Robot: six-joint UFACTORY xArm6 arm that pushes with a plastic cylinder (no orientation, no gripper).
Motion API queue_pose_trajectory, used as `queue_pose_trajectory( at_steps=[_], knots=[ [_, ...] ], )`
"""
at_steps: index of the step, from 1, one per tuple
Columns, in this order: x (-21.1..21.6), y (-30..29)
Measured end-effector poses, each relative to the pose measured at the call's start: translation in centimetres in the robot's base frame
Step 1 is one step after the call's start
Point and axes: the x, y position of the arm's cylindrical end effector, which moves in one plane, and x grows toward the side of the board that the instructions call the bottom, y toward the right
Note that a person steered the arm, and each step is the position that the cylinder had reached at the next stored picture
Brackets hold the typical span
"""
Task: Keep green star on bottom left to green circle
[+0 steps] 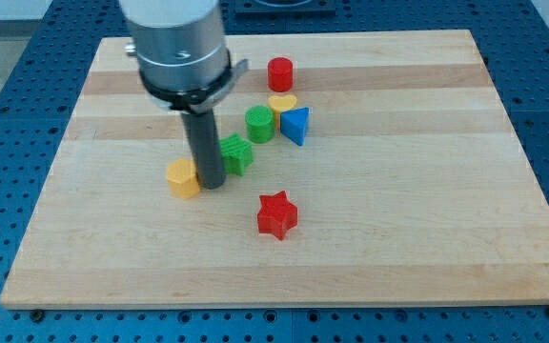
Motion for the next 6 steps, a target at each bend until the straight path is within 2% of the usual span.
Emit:
queue_pose_trajectory(
  at_steps=[2,3,4,5,6],
  knots=[
    [-4.8,-0.6],
    [-4.8,1.3],
    [-3.1,0.8],
    [0.4,1.1],
    [-0.3,2.3]
  ],
)
